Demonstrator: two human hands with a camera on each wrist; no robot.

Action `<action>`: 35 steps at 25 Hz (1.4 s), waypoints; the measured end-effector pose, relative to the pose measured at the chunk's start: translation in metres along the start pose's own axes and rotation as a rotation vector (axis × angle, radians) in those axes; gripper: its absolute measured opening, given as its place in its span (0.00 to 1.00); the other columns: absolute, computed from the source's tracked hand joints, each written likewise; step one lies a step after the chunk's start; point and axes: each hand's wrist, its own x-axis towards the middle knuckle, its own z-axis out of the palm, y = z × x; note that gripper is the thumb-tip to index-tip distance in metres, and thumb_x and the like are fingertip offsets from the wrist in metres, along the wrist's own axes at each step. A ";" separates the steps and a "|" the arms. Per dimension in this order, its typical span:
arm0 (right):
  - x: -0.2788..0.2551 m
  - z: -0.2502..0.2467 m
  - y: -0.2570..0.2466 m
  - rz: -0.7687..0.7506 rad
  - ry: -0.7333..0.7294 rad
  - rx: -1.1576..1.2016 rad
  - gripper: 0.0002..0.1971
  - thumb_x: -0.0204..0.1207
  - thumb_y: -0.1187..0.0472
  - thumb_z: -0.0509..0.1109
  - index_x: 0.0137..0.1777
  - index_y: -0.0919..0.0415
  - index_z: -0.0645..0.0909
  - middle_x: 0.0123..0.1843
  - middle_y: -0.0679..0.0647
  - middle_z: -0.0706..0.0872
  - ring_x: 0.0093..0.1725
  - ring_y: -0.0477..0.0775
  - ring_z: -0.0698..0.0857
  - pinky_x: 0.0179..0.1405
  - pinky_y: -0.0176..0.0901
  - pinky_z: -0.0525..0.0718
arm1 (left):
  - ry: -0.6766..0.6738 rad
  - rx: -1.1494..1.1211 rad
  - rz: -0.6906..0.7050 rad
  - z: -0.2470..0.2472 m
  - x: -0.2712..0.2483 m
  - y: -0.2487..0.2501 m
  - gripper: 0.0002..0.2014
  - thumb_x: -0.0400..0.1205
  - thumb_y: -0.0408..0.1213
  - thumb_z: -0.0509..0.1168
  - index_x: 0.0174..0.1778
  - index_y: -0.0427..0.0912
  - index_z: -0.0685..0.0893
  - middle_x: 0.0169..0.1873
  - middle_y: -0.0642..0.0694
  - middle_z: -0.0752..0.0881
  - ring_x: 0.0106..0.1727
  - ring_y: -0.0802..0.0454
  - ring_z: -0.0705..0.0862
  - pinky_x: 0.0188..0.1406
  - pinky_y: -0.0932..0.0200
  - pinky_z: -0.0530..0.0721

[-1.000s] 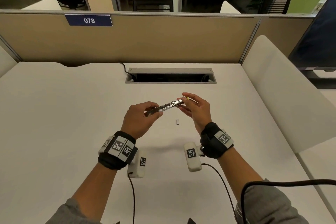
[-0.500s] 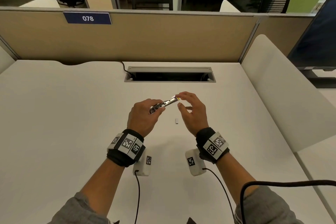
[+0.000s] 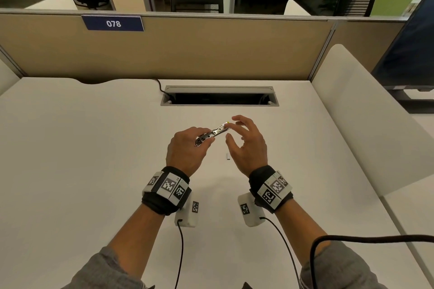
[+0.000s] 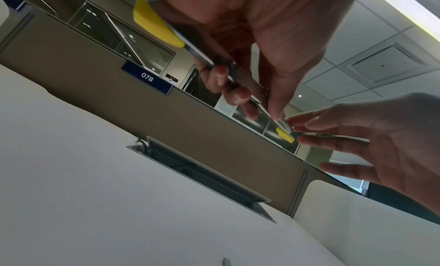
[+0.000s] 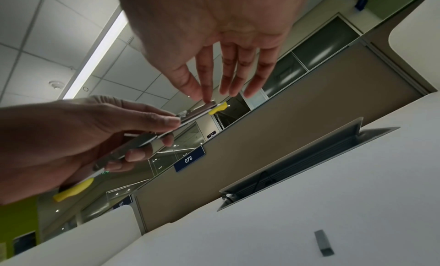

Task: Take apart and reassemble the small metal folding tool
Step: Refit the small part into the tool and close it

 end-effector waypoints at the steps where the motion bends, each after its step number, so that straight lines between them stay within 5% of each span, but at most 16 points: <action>1: 0.000 0.000 -0.001 0.009 0.005 0.009 0.14 0.75 0.56 0.68 0.60 0.53 0.85 0.69 0.51 0.81 0.63 0.50 0.82 0.53 0.51 0.88 | 0.000 0.000 0.000 0.000 0.000 0.001 0.13 0.78 0.45 0.70 0.57 0.46 0.89 0.48 0.46 0.92 0.42 0.49 0.87 0.45 0.45 0.89; 7: 0.000 0.000 -0.001 0.037 -0.017 0.081 0.13 0.76 0.59 0.70 0.60 0.54 0.85 0.69 0.52 0.80 0.63 0.48 0.81 0.54 0.48 0.87 | -0.003 0.002 0.003 -0.001 -0.002 0.003 0.13 0.78 0.44 0.70 0.57 0.45 0.88 0.48 0.45 0.92 0.42 0.48 0.87 0.45 0.44 0.89; 11: 0.001 0.000 -0.008 0.213 -0.066 0.355 0.10 0.76 0.64 0.72 0.55 0.56 0.87 0.70 0.50 0.80 0.65 0.47 0.78 0.56 0.41 0.80 | -0.005 0.013 0.013 0.001 -0.004 0.004 0.13 0.79 0.44 0.70 0.57 0.45 0.88 0.48 0.45 0.93 0.43 0.47 0.88 0.46 0.45 0.89; 17: -0.003 0.003 -0.015 0.266 -0.169 0.447 0.08 0.74 0.63 0.74 0.51 0.53 0.88 0.70 0.47 0.79 0.70 0.50 0.76 0.64 0.44 0.73 | -0.039 0.103 0.054 -0.001 -0.003 0.008 0.15 0.80 0.45 0.68 0.59 0.41 0.88 0.51 0.42 0.93 0.47 0.44 0.90 0.48 0.51 0.87; 26: -0.010 0.010 -0.034 0.135 -0.082 0.247 0.10 0.75 0.58 0.71 0.55 0.49 0.85 0.53 0.38 0.84 0.62 0.49 0.80 0.68 0.56 0.74 | -0.042 0.127 0.015 -0.002 -0.001 0.010 0.15 0.81 0.44 0.66 0.60 0.44 0.87 0.51 0.43 0.92 0.47 0.43 0.89 0.48 0.49 0.86; 32: -0.018 0.014 -0.048 -0.065 -0.101 0.155 0.10 0.75 0.65 0.67 0.51 0.55 0.88 0.48 0.48 0.91 0.51 0.47 0.81 0.55 0.41 0.76 | -0.105 0.157 -0.057 -0.002 0.002 0.007 0.07 0.79 0.37 0.66 0.49 0.46 0.89 0.43 0.45 0.93 0.42 0.44 0.88 0.40 0.55 0.82; 35: -0.018 0.013 -0.046 -0.048 -0.128 0.204 0.14 0.72 0.70 0.66 0.52 0.57 0.88 0.51 0.50 0.92 0.53 0.47 0.83 0.59 0.40 0.76 | -0.093 0.133 -0.075 -0.001 0.000 0.005 0.07 0.79 0.38 0.67 0.49 0.46 0.89 0.43 0.44 0.93 0.42 0.43 0.89 0.41 0.53 0.84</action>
